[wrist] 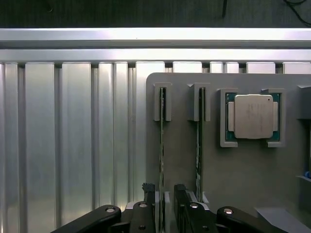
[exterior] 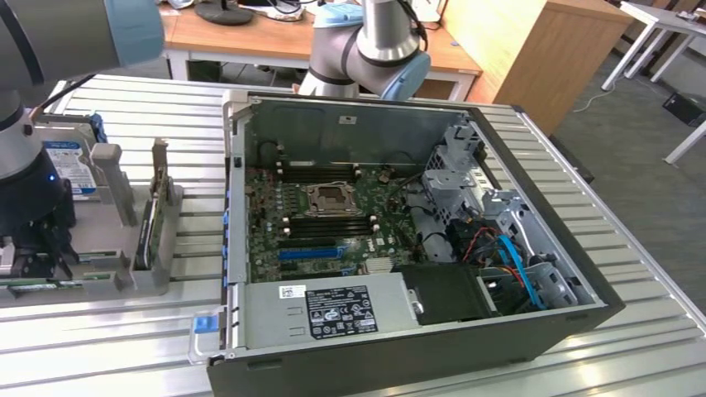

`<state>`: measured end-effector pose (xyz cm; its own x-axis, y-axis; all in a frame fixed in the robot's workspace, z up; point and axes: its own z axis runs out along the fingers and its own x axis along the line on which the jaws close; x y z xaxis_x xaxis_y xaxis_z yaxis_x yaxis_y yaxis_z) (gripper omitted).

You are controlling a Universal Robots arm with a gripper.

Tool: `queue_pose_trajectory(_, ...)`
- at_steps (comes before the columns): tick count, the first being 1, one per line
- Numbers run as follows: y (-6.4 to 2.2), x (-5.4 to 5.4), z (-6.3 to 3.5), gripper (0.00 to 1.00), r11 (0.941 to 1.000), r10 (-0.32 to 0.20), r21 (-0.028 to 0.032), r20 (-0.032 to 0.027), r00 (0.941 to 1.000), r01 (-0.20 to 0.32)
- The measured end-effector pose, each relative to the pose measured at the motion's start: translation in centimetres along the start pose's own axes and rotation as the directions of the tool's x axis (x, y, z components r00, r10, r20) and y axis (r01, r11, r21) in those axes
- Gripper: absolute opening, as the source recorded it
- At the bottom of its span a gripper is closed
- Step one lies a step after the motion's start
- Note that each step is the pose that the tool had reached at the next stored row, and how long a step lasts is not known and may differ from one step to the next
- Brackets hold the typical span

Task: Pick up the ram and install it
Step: 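Pick up the ram and move it above insertion slot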

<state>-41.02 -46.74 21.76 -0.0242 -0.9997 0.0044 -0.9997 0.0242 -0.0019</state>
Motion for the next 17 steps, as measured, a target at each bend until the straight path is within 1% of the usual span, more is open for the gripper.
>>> queue_pose_trajectory(4, 0.00, 0.01, 0.42, 0.30, 1.0000, -0.001, 0.0000, 0.0000, 1.0000, 0.001)
queue_pose_trajectory(13, -0.01, 0.11, 0.53, 0.30, 1.0000, -0.003, 0.0000, 0.0000, 1.0000, 0.003)
queue_pose_trajectory(17, 0.00, 0.11, 0.94, 0.30, 1.0000, -0.003, 0.0001, 0.0000, 1.0000, 0.003)
